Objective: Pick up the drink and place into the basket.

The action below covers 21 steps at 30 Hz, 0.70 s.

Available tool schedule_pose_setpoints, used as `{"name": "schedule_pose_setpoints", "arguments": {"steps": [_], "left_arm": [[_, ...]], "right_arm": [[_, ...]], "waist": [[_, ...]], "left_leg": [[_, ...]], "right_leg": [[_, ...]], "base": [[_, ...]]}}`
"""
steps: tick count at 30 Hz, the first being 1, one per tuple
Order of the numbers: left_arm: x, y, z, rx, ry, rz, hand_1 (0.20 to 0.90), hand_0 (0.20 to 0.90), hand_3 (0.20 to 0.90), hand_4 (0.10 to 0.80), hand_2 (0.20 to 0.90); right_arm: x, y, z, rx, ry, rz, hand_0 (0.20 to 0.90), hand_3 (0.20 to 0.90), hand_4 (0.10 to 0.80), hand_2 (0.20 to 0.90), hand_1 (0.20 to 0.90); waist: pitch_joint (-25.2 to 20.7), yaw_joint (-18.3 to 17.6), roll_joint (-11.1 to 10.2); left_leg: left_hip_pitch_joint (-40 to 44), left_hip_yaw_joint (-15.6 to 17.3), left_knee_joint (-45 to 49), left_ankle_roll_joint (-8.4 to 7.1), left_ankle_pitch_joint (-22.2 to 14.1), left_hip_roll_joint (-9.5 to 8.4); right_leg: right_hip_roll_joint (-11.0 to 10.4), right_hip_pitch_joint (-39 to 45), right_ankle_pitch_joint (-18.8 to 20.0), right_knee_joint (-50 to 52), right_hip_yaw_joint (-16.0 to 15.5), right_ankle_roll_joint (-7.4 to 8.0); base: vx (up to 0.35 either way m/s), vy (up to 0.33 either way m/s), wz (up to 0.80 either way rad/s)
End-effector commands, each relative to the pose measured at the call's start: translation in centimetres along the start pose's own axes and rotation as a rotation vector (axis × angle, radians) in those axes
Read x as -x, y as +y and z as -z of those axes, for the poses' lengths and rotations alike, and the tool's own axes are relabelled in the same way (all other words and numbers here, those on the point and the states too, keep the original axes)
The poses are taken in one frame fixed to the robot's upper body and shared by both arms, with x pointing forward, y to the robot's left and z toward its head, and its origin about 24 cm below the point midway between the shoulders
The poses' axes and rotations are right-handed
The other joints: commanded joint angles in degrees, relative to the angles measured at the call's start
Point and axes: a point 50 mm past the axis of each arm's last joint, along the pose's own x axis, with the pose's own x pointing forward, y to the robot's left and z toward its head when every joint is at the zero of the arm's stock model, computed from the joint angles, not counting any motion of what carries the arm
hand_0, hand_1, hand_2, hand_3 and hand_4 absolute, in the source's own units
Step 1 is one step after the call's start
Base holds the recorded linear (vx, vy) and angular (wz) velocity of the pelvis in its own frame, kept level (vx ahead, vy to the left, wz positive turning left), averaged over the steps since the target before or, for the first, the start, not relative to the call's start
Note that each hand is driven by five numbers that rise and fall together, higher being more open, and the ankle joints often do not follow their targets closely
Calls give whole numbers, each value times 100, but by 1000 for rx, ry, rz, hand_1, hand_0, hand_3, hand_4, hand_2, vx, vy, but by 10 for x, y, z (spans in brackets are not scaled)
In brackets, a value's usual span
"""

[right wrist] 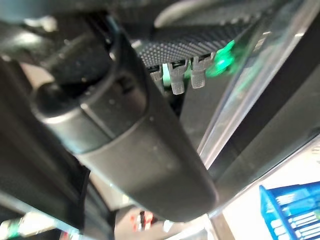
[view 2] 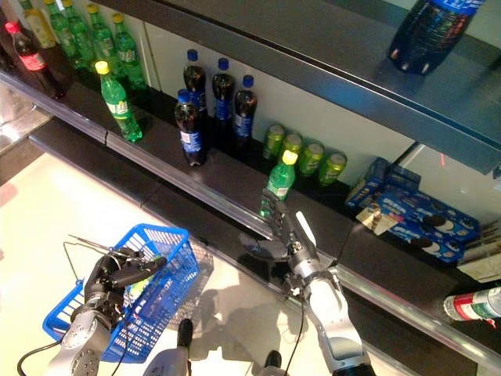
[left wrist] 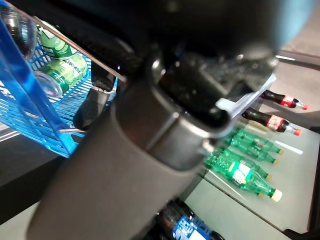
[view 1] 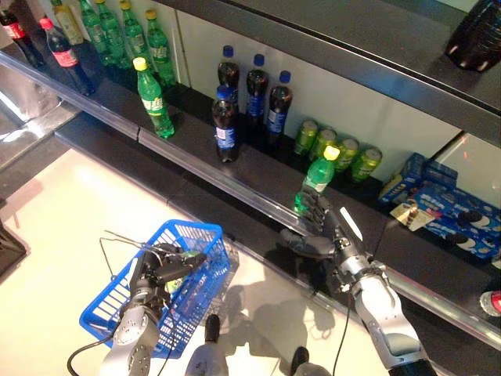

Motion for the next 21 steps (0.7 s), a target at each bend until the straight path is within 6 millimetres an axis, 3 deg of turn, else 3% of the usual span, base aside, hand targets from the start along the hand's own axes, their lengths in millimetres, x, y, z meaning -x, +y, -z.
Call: {"name": "schedule_pose_setpoints", "arguments": {"steps": [1, 9, 16, 21], "left_arm": [[-8, -17, -108, 61, -645, 51, 300, 300, 200, 100, 300], [-13, -3, -96, 30, -601, -33, 300, 300, 200, 100, 300], [-20, 14, -64, -22, -467, -101, 300, 300, 200, 100, 300], [-22, 27, -25, -81, -306, -123, 300, 300, 200, 100, 300]], "right_arm": [[9, -10, 5, -14, -24, 44, 900, 900, 800, 900, 900], [25, -20, 35, -6, 95, 108, 900, 900, 800, 900, 900], [42, -31, 73, -110, 267, 295, 900, 900, 800, 900, 900], [63, -46, 107, -185, 447, 496, 900, 900, 800, 900, 900]], "waist": [[-1426, -192, 402], [-1387, -373, 432], [-1390, -476, 477], [-1366, -486, 525]], "left_leg": [[536, 89, -12, 52, -714, 133], [598, 200, -12, 44, -738, 157], [650, 285, -12, 21, -751, 183], [674, 348, -12, 30, -750, 188]], "right_leg": [[-43, -369, 453, -15, -91, -75], [-22, -367, 430, -14, 48, -118], [17, -367, 413, -14, 182, -146], [32, -366, 416, 7, 205, -177]], "base": [[7, 7, -19], [-5, 13, -13], [6, 5, -19], [11, -13, -7]]}}
